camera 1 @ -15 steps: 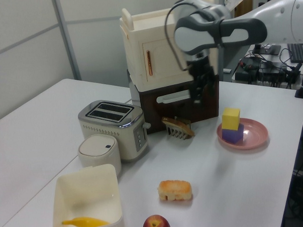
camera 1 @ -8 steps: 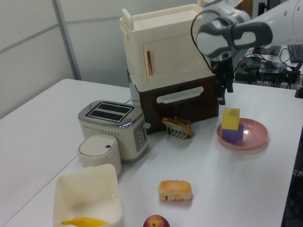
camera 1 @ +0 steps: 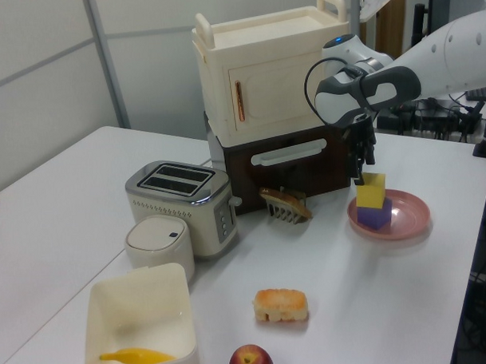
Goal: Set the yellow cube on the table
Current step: 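Lower the gripper and grasp the yellow cube atop the purple cube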
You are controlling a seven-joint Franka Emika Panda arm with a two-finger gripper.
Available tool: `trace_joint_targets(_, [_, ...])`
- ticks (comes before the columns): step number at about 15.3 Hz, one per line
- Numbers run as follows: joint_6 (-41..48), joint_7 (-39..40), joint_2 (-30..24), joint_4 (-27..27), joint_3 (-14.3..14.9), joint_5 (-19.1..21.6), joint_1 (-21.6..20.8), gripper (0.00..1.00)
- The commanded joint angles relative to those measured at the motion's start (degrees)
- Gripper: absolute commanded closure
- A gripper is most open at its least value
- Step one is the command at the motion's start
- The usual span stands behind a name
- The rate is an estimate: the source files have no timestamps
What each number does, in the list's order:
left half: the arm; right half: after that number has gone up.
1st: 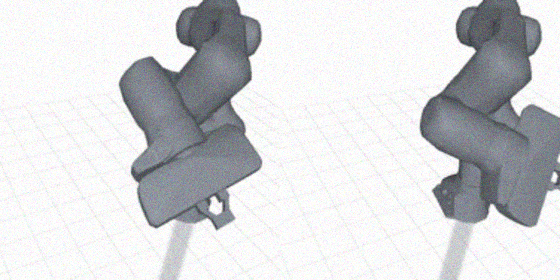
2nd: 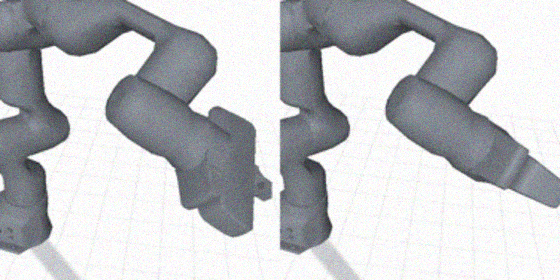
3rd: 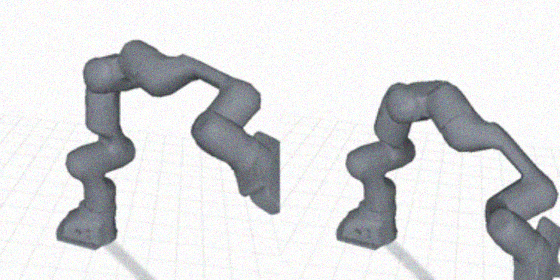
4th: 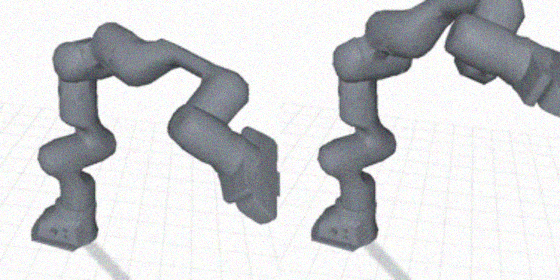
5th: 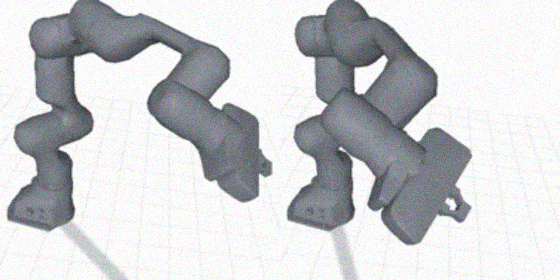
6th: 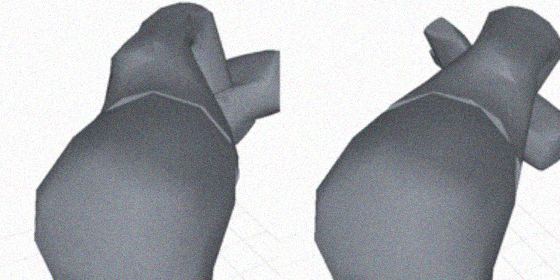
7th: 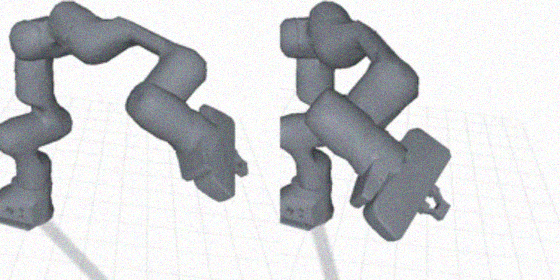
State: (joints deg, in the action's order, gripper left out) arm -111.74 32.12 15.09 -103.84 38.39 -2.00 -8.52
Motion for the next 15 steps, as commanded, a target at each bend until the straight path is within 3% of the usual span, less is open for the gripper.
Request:
trace_joint_targets(1, [-1.63,0.93,-1.38,-3.12,0.46,-0.81,-0.88,0.00])
trace_joint_targets(10, [-0.93,0.58,-2.00,-5.41,0.20,-0.12,-1.06,0.03])
trace_joint_targets(11, [-0.84,0.32,-2.00,-5.41,0.19,0.15,-1.06,0.15])
trace_joint_targets(12, [-0.67,0.23,-2.09,-5.41,0.11,0.24,-1.06,0.35])
trace_joint_targets(14, [5.70,0.14,-3.22,-4.89,-0.07,2.16,-3.06,0.93])
trace_joint_targets(15, [8.62,0.05,-4.80,-4.80,-0.07,2.52,-4.65,1.00])
